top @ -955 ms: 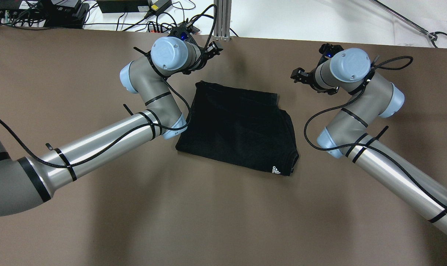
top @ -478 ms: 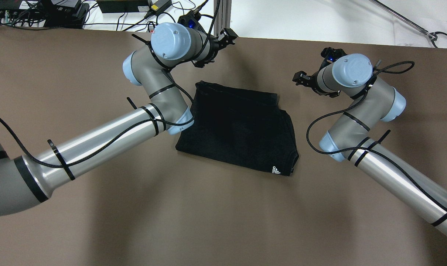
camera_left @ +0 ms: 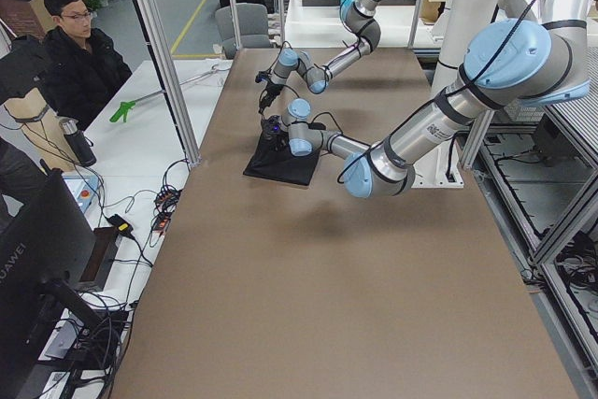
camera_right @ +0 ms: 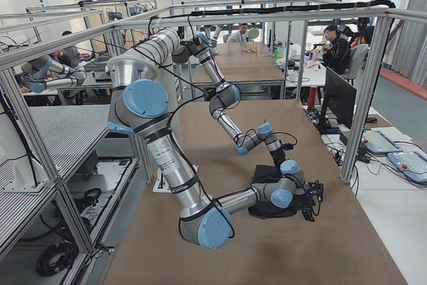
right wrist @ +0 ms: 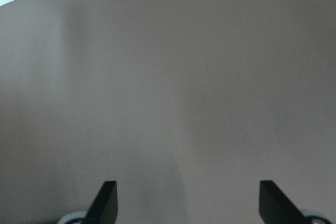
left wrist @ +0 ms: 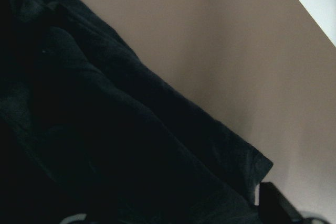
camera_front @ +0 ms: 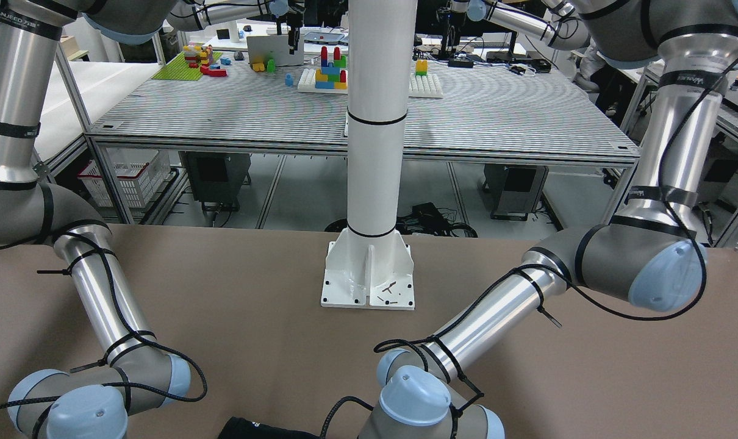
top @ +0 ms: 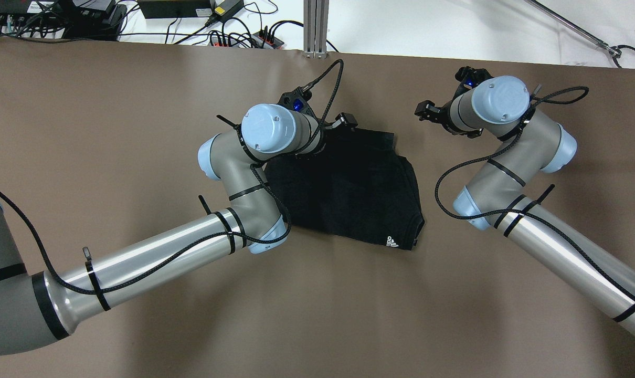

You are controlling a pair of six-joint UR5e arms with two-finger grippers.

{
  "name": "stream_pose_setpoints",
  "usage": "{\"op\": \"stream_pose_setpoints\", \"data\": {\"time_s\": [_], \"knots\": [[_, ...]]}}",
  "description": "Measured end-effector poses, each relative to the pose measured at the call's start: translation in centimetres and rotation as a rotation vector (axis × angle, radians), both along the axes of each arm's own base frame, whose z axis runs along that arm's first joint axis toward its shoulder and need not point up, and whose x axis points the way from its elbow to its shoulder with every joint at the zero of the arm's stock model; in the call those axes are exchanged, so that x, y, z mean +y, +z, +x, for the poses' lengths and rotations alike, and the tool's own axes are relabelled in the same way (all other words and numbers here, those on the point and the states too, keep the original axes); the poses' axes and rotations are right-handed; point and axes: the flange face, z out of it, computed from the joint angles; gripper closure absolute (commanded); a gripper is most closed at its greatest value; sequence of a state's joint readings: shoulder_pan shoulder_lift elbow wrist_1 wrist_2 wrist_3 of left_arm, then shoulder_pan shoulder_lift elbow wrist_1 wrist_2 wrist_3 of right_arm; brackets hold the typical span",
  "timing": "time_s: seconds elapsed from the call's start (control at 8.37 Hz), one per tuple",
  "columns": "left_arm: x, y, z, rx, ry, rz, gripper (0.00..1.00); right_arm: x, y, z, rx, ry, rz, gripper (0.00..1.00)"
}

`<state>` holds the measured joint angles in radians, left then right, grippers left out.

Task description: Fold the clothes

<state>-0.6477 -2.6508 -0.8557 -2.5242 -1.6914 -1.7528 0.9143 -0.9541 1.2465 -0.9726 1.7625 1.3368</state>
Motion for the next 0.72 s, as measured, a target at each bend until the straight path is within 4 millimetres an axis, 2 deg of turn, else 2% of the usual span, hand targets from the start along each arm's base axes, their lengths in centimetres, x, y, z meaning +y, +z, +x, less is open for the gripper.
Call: {"op": "stream_pose_setpoints", "data": {"time_s": [0.12,0.24,0.36,0.48,0.6,0.72], "knots": [[-0.2,1.1,0.2,-0.034,0.01,0.02,0.26,0.1,-0.4,0.0,-0.006,0.002,0.004,0.05],[-1.3,1.5,-0.5,-0.052,0.008,0.03,0.3,0.2,-0.9,0.1,-0.013,0.005,0.008,0.05],[-2.7,1.5,-1.6,-0.06,0.001,0.032,0.2,0.3,-1.4,0.2,-0.019,0.009,0.01,0.05],[-3.5,1.4,-2.3,-0.06,-0.003,0.033,0.15,0.3,-1.7,0.2,-0.023,0.01,0.012,0.05],[-3.3,0.6,-2.6,-0.044,-0.004,0.039,0.14,0.3,-1.9,0.2,-0.025,0.011,0.013,0.05],[-1.5,-0.3,-2.2,-0.018,0.01,0.054,0.22,0.2,-2.0,0.2,-0.026,0.012,0.013,0.05]]}}
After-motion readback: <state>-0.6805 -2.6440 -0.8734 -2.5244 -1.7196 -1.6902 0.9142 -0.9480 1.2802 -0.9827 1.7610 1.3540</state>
